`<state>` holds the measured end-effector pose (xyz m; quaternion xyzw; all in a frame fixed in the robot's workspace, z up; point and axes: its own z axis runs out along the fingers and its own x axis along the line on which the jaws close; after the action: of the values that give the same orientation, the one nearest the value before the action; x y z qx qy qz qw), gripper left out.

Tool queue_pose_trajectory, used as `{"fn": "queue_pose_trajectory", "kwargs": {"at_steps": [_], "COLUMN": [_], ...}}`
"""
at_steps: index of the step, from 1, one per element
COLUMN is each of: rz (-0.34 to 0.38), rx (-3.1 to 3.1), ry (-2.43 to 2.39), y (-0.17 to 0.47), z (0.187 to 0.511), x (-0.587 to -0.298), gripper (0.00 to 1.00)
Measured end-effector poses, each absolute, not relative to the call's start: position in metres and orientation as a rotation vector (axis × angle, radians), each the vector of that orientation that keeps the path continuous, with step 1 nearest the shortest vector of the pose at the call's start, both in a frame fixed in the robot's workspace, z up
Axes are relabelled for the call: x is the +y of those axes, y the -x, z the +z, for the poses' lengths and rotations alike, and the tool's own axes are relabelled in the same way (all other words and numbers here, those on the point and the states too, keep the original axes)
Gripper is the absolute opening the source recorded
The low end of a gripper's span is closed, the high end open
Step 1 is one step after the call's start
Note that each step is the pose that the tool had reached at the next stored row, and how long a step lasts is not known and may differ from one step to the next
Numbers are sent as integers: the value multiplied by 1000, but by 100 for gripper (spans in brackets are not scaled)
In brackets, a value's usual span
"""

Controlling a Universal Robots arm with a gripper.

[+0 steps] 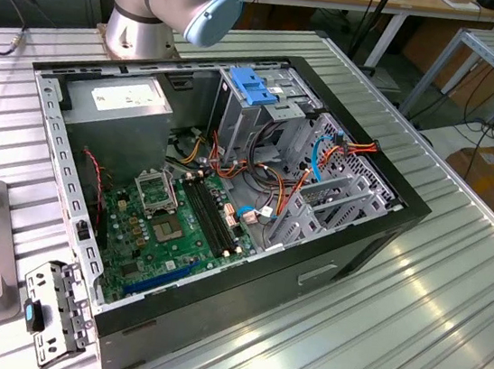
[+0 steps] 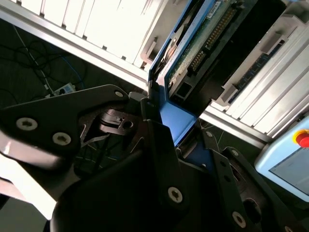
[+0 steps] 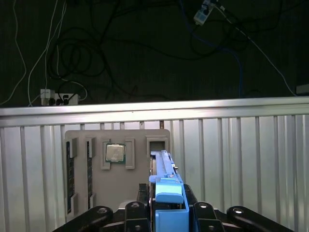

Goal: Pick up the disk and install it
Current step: 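Pick up the disk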

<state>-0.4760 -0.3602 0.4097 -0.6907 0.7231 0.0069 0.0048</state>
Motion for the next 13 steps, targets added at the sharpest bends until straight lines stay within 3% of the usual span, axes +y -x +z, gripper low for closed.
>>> {"fn": "queue_pose_trajectory", "kwargs": {"at_steps": [13], "rz": [22], "rx": [2265], "ry": [2164], "y": [476], "z": [421], "x": [-360], "gripper": [37]}}
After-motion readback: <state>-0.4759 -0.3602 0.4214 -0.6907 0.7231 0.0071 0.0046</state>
